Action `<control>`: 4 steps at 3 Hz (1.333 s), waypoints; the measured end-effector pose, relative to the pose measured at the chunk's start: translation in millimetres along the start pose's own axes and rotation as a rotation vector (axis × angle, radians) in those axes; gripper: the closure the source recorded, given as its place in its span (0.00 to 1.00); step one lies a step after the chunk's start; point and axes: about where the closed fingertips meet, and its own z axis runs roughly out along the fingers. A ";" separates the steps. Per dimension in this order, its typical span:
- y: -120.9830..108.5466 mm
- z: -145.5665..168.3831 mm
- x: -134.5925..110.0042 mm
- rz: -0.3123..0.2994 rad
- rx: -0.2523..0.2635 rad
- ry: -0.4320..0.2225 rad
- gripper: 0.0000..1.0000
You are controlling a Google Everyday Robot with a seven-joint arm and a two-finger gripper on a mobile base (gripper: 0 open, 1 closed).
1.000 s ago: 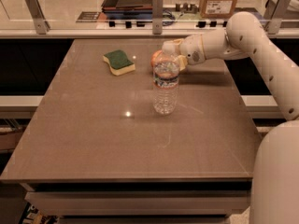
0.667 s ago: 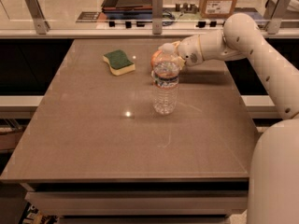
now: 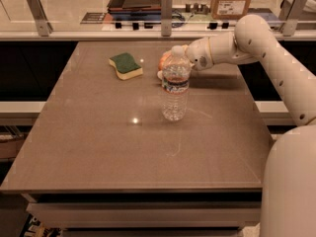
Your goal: Pick apple
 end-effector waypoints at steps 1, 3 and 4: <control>0.8 3.3 -0.1 0.000 -0.005 0.000 0.87; 1.5 6.6 -0.2 0.000 -0.011 -0.001 1.00; 2.6 -1.0 -11.5 -0.003 0.004 0.006 1.00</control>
Offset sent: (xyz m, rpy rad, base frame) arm -0.0001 0.0027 -0.0011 0.0006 0.0019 0.0040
